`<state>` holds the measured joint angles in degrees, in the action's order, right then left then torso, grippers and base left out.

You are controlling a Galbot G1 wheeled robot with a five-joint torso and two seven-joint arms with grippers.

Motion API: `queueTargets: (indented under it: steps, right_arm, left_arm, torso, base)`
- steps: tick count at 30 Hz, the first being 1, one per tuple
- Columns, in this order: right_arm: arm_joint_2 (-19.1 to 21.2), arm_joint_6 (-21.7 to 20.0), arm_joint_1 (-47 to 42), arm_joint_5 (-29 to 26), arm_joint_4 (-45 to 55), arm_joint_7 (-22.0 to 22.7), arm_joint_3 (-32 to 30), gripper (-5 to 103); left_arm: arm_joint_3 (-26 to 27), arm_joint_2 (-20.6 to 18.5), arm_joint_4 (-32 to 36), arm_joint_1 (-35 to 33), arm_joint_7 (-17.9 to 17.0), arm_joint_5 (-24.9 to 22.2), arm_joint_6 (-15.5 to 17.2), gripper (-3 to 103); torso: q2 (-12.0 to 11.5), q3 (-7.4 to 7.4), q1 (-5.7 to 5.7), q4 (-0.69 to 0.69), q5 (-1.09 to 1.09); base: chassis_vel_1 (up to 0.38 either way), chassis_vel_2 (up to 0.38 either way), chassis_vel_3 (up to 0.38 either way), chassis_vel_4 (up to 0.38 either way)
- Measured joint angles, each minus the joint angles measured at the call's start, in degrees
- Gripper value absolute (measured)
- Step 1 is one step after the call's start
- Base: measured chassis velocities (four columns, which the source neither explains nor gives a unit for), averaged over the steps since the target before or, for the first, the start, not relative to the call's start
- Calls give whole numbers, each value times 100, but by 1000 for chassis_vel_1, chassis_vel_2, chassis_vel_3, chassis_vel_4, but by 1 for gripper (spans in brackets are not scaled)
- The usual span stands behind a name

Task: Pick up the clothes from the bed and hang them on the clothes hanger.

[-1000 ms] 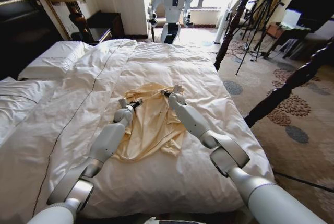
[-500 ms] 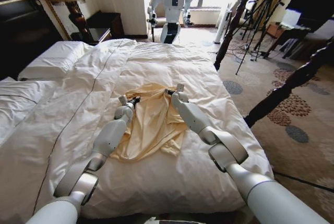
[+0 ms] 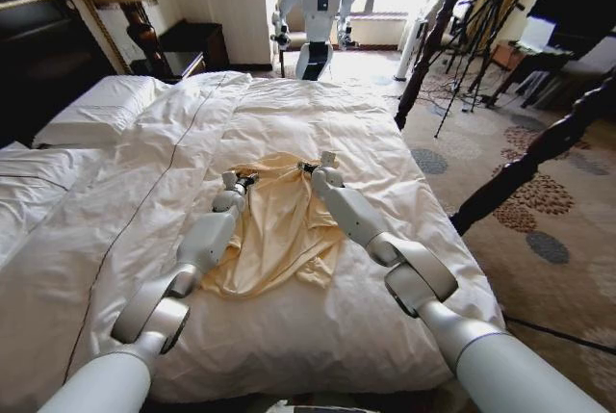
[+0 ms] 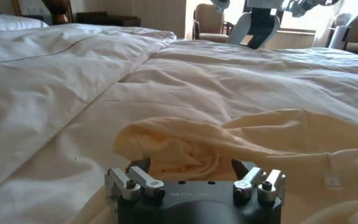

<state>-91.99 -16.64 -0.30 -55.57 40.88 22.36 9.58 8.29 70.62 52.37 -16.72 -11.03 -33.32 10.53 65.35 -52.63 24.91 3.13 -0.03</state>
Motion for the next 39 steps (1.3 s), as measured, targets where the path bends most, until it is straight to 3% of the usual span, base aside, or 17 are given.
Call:
queueTargets:
  steps: [2, 7, 13, 20, 23, 31, 32, 34, 35, 37, 39]
  right_arm:
    - [7, -7, 12, 2, -18, -29, 7, 98]
    - [-8, -7, 10, 13, -41, -65, 7, 98]
    - [17, -3, -5, -74, 128, -2, 103, 98]
    - [85, -1, 2, -130, 233, 48, 143, 98]
    - [97, 15, -61, -133, 258, 73, 167, 83]
    - [52, 27, -92, -120, 178, 59, 77, 61]
    - [31, 26, -116, -122, 162, 59, 8, 51]
    - [22, 27, -126, -122, 151, 59, -19, 51]
    - [3, 26, -156, -118, 117, 59, -90, 39]
    - [-5, 27, -180, -115, 102, 59, -123, 39]
    - [-6, 40, -243, -101, 83, 58, -150, 28]
  left_arm:
    - [159, -104, 550, -254, -177, 77, 277, 78]
    - [141, -99, 489, -183, -345, 118, 359, 77]
    - [13, 113, -400, 289, -548, 406, 294, 85]
    - [5, 226, -546, 333, -519, 404, 265, 93]
    - [5, 275, -625, 381, -378, 344, 128, 82]
    - [6, 302, -711, 439, -213, 317, 54, 66]
    - [12, 303, -733, 439, -145, 317, 38, 57]
    - [13, 303, -740, 440, -124, 317, 31, 57]
    - [19, 304, -758, 439, -90, 317, 12, 49]
    - [23, 305, -761, 434, -70, 318, 0, 49]
    - [30, 306, -758, 408, -37, 321, -13, 41]
  torso:
    - [0, 0, 0, -4, 0]
    - [0, 1, -3, -3, 0]
    - [-1, 0, 1, 0, 1]
    - [0, 1, -1, -1, 1]
    - [-1, 0, 0, -1, 1]
    - [-1, 1, -1, -1, 1]
    - [-1, 1, 0, -1, 1]
    - [-1, 1, 0, -1, 1]
    - [-1, 1, 0, -1, 1]
    - [-1, 1, -1, -1, 1]
    - [0, 1, -1, -1, 1]
  base:
    - [0, 0, 0, 0]
    - [0, 0, 0, 0]
    - [0, 0, 0, 0]
    - [0, 0, 0, 0]
    - [0, 0, 0, 0]
    - [0, 0, 0, 0]
    - [0, 0, 0, 0]
    - [0, 0, 0, 0]
    - [0, 0, 0, 0]
    - [0, 0, 0, 0]
    - [0, 0, 0, 0]
